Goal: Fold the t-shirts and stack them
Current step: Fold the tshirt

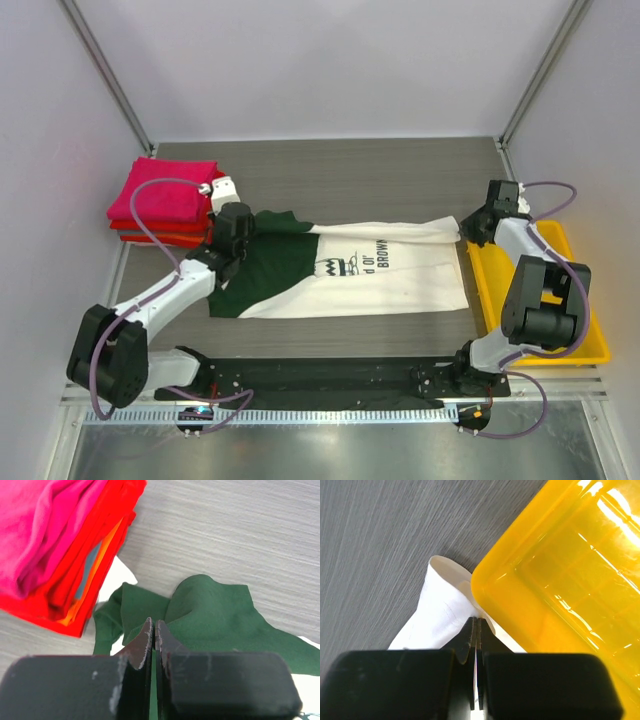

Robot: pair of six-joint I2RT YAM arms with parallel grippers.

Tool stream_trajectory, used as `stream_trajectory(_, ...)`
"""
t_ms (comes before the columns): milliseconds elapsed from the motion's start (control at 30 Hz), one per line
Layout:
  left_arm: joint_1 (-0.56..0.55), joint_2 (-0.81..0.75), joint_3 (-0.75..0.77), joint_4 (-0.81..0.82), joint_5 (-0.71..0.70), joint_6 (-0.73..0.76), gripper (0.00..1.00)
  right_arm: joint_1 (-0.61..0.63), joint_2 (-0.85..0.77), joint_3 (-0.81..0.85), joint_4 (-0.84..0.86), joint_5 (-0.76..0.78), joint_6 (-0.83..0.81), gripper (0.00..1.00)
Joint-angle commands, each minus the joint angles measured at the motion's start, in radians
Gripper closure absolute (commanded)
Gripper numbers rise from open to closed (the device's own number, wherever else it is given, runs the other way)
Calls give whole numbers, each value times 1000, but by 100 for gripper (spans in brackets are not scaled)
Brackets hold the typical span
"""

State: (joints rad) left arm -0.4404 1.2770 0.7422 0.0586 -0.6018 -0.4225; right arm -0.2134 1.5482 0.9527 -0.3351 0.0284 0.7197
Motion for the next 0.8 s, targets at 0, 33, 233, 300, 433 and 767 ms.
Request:
stream_trajectory(0, -3, -67, -35, 55, -70, -41, 100, -7, -72, -23, 53, 68, 21, 99)
stream_trajectory(33, -3, -76, -43, 53, -64, -44, 100, -7, -79, -28, 56, 73, 24, 99)
stream_trajectory(233, -17, -125, -98, 29, -38, -85, 100, -6, -115, -81, 82, 90, 49, 99)
stream_trajectory(300, -17, -148, -118, 20, -39, -101, 100, -6, -122, -91, 84, 96, 55, 99)
stream_trajectory(433, -21, -208, -147, -20, -35, -125, 100, -7, -134, -115, 85, 107, 53, 99)
stream_trajectory(767, -23, -338, -248, -121, 14, -213, 100, -7, -206, -193, 105, 110, 58, 99)
